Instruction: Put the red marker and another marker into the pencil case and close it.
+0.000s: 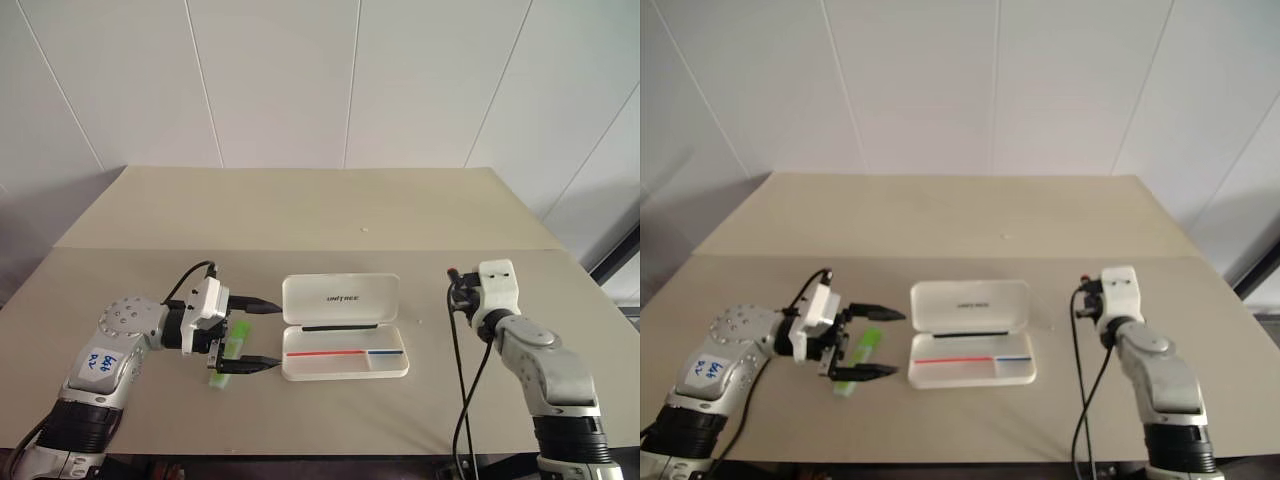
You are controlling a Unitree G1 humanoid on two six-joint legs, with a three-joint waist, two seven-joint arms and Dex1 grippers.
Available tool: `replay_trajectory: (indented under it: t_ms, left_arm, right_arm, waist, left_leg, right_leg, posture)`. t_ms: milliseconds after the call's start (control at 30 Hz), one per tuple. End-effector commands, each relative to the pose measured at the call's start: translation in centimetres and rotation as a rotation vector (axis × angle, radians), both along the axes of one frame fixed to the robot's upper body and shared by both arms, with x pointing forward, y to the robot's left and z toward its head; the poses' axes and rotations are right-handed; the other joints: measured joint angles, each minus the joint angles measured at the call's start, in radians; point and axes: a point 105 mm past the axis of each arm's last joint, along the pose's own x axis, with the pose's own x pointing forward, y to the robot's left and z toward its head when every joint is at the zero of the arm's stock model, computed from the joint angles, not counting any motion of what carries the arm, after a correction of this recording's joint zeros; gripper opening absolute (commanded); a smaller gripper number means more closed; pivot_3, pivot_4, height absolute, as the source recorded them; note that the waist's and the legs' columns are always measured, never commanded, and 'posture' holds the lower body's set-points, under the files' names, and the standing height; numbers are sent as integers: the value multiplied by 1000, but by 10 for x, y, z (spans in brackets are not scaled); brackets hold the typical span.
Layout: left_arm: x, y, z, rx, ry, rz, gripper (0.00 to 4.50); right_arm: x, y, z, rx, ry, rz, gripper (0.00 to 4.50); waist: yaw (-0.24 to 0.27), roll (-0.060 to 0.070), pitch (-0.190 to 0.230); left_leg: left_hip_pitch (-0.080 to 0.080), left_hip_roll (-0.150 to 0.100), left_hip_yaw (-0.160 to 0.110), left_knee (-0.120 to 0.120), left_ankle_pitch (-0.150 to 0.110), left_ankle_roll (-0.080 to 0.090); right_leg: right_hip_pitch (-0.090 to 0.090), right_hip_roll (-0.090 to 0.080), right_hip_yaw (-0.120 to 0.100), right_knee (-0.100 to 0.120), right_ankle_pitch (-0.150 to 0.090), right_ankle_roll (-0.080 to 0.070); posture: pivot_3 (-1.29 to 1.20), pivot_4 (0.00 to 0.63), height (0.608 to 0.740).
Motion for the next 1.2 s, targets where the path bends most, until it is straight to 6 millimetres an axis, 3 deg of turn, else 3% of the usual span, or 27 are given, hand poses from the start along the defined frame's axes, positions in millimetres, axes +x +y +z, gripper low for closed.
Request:
replay_trajectory:
  t_ms: [33, 200, 300, 367, 467, 667, 900, 1200]
  left_arm:
    - [1, 0, 7, -12, -36, -16, 4500]
    - [2, 4, 5, -25, -28, -13, 4500]
    - [4, 6, 4, -24, -31, 0, 4500]
    - [5, 9, 4, -24, -38, 14, 4500]
    - [7, 11, 5, -27, -44, 25, 4500]
    - [8, 19, 7, -26, -50, 47, 4500]
    - [1, 17, 5, -41, -56, 58, 4500]
    - [-7, 18, 2, -50, -50, 78, 4500]
  right_arm:
    - [-8, 19, 67, -30, -289, 186, 1365]
    - [-25, 59, 94, -39, -346, 472, 1365]
    - [-39, 78, 95, -62, -318, 620, 1365]
    - [-61, 101, 92, -100, -274, 825, 1365]
    - [-78, 115, 84, -170, -199, 1005, 1365]
    - [-74, 121, 59, -346, -63, 1142, 1365]
    - [-59, 136, 35, -519, -43, 1203, 1365]
    - [-54, 162, 30, -567, -85, 1257, 1365]
  waist:
    - [-2, 0, 0]
    - [-9, 1, 1]
    - [-8, 1, 1]
    - [-8, 1, 1]
    - [-6, 2, 1]
    - [-8, 2, 1]
    - [-11, 2, 2]
    - [-8, 2, 2]
  left_leg:
    - [0, 0, 0, 0, 0, 0]
    - [0, 0, 0, 0, 0, 0]
    - [0, 0, -1, 0, 0, 0]
    - [0, 0, -1, 0, 0, 0]
    - [-1, 0, -1, 0, 0, 0]
    - [0, 0, 0, 1, 0, 0]
    - [0, 0, 0, 1, 0, 0]
    - [-1, 0, -1, 1, 0, -1]
  right_leg:
    - [0, 0, 0, 0, 0, 0]
    - [0, 0, 0, 0, 0, 0]
    - [0, 0, -1, 0, 0, 0]
    - [0, 0, -1, 0, 0, 0]
    - [0, 0, -1, -1, 0, 1]
    - [1, 0, -1, -1, 0, 1]
    - [0, -1, -1, -1, 0, 0]
    - [0, -1, -1, 0, 0, 0]
  posture:
    - [0, 150, 740]
    - [0, 150, 740]
    - [0, 150, 740]
    - [0, 150, 740]
    - [0, 150, 740]
    - [0, 150, 740]
    - [0, 150, 740]
    - [0, 150, 740]
